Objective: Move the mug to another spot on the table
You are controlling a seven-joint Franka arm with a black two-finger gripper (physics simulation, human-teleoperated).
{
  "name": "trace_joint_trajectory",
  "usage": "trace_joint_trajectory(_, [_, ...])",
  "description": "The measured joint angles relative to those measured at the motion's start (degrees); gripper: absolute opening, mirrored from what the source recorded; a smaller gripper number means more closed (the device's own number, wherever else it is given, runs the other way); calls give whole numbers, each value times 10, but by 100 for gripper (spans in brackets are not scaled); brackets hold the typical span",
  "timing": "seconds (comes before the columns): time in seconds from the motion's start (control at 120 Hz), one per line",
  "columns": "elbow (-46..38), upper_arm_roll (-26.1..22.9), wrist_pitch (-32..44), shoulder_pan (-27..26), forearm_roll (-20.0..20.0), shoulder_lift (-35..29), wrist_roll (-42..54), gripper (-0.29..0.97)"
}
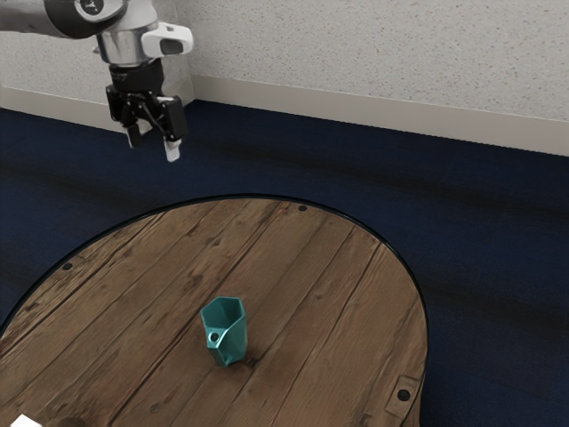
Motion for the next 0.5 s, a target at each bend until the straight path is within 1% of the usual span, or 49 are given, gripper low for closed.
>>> trace_joint_trajectory(0.125, [-7, -7, 7, -12, 13, -10, 1, 66])
trace_joint_trajectory(0.217, [-43, -41, 12, -39, 25, -47, 0, 66])
trace_joint_trajectory(0.275, [-56, -57, 14, -68, 29, -56, -1, 66])
trace_joint_trajectory(0.325, [-64, -73, 15, -81, 31, -59, -2, 66])
trace_joint_trajectory(0.408, [-73, -89, 17, -112, 32, -52, -7, 66])
trace_joint_trajectory(0.5, [-73, -92, 18, -150, 32, -14, -13, 66])
